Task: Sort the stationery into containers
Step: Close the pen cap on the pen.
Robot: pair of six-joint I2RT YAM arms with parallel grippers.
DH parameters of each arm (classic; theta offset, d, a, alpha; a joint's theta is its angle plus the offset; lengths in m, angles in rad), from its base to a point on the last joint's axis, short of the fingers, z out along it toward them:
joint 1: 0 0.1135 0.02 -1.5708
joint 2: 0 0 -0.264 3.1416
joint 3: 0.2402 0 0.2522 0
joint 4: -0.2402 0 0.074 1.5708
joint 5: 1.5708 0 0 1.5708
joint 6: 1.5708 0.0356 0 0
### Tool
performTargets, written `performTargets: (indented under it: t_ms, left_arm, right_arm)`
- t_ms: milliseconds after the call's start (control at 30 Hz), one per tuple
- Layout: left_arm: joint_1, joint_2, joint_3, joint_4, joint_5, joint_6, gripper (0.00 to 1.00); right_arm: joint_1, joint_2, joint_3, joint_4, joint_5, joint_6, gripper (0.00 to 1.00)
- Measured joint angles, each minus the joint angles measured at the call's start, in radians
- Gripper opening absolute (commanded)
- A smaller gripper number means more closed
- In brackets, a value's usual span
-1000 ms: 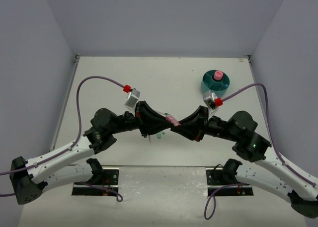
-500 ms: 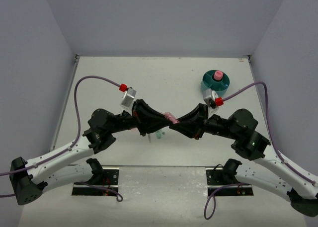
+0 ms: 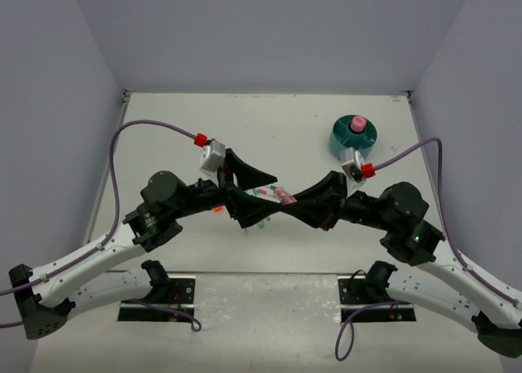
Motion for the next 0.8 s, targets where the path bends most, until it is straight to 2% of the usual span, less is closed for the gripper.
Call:
performTargets:
  t_ms: [300, 533, 800]
  left_arm:
    - [0.000, -0.053, 0.021, 0.006, -0.017, 0.044, 0.76]
    - [0.000, -0.045, -0.017, 0.130, 0.003, 0.030, 0.70]
    - [0.000, -0.044, -0.036, 0.224, 0.021, 0.018, 0.52]
  right_arm:
    - [0.000, -0.013, 0.000, 0.023, -0.015, 0.019, 0.00]
    - [0.000, -0.001, 0.000, 0.023, -0.028, 0.034, 0.00]
    - [0.000, 0.014, 0.000, 0.023, -0.070, 0.041, 0.00]
